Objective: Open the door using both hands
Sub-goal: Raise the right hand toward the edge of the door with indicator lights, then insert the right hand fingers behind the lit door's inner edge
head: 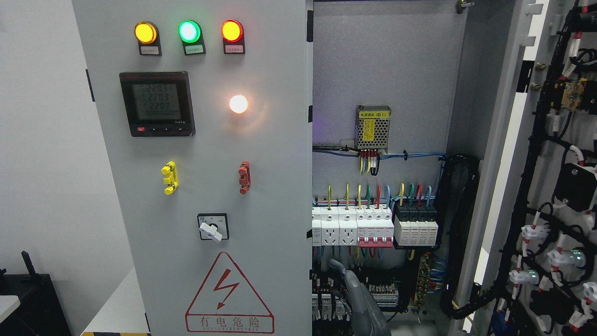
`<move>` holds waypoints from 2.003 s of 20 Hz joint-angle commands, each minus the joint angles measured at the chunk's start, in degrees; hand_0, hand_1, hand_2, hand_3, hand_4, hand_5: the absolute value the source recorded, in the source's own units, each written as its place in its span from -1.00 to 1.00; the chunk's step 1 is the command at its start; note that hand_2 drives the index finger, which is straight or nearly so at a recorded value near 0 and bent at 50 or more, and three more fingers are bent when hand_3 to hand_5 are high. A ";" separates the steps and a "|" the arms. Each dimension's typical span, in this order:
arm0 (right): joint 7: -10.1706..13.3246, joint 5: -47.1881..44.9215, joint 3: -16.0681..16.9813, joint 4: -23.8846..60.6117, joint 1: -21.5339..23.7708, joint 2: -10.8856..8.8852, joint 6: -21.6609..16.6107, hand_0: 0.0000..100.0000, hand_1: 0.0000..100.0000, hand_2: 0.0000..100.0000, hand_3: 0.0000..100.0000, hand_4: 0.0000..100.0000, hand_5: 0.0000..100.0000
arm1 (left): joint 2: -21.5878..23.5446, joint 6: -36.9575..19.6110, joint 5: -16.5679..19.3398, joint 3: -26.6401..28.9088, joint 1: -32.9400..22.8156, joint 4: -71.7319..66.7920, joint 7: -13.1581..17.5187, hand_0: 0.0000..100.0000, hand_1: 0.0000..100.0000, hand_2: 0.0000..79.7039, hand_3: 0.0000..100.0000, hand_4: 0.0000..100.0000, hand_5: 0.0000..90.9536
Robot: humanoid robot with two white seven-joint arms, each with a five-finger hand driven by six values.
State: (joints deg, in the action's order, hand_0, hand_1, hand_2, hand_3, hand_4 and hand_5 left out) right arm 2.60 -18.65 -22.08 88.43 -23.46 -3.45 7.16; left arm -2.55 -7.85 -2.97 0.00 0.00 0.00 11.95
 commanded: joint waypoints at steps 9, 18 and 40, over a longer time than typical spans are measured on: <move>0.21 -1.56 -1.82 -1.16 -2.21 0.02 0.66 -1.00 -1.00 -1.00 -1.00 -1.00 -1.00 | 0.00 0.03 -0.02 -0.70 -1.84 0.53 0.00 -1.00 -1.00 -1.00 -1.00 -0.93 -1.00; 0.12 -2.00 -2.09 -1.69 -2.38 0.02 0.66 -1.00 -1.00 -1.00 -1.00 -1.00 -1.00 | 0.00 0.12 -0.02 -0.70 -1.84 0.53 0.00 -1.00 -1.00 -1.00 -1.00 -0.93 -1.00; -1.28 -4.73 -2.97 -2.12 -4.58 0.02 1.18 -1.00 -1.00 -1.00 -1.00 -1.00 -1.00 | 0.00 0.03 0.07 -0.70 -1.76 0.53 0.00 -1.00 -1.00 -1.00 -1.00 -0.94 -1.00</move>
State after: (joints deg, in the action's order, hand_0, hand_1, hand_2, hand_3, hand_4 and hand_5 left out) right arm 1.79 -23.01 -24.58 86.59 -27.66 -3.42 7.97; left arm -2.55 -7.84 -2.96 0.00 0.00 0.00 11.95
